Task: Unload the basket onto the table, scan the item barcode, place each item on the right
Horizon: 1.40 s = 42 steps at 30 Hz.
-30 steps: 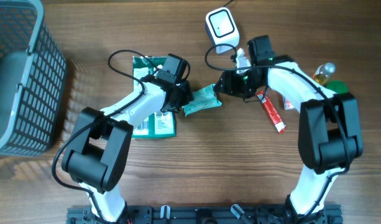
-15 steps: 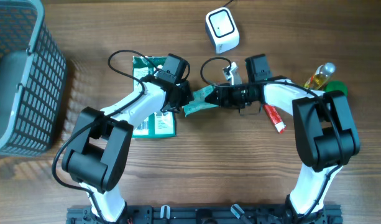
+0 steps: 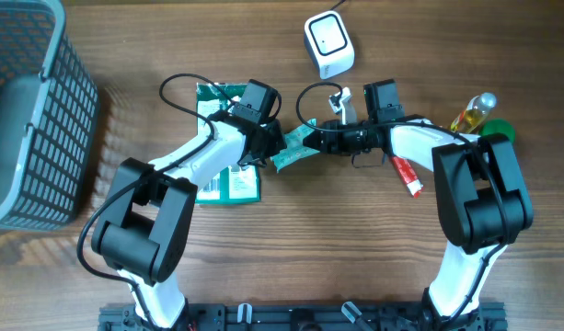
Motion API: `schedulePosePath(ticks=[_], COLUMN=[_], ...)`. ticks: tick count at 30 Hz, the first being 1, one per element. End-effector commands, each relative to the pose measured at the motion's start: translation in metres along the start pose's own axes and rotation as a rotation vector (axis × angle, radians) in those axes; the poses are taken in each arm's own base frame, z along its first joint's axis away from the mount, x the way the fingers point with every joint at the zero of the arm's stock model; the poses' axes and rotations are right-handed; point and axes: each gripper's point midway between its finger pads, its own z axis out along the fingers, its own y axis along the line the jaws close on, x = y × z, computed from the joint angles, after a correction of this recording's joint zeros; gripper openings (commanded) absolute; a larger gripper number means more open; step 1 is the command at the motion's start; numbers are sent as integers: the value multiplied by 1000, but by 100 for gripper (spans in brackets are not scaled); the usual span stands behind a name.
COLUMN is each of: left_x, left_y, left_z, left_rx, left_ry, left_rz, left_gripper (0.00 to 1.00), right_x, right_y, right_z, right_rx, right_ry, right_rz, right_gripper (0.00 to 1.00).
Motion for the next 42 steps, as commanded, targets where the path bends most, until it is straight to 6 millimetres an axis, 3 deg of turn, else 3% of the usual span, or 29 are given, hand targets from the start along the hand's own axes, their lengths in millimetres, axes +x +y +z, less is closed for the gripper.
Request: schedulePosePath(ticks=[1,3,15,20,23,29,33,40,42], left_x=[6,6,1,-8,-22,-62,-76,-77,-80], left_y=[12,13,16,18,20,23,45,88,98], left_z=[11,11,11,9,-2,-46,-67,-73,-75], left_rx=[-49,-52,-71,-67,-51,-2,-17,-102,-126], left_ry=[19,16,-9,-37,-70,-188,-218,-168,-172], left_rz=[-13,-12,-11,-24,-42,-23,-66,5,-6], left_gripper=[10,10,6,4,4,4,6,7,13], right_x=[3,3,6,7,7,6,6,6,5], right_y=[-7,-9,-16,-21,-24,-25,-25,-25,-24], right_z=[4,4,4,4,4,4,4,4,4], right_rx=[21,32,67,89,105,109,109,109,109], right_ry=[3,1,5,-1,-5,-9,-9,-9,-11], right_rz=[4,5,17,19,20,17,17,18,16], right_gripper=[42,41,18,15,13,11,11,11,10])
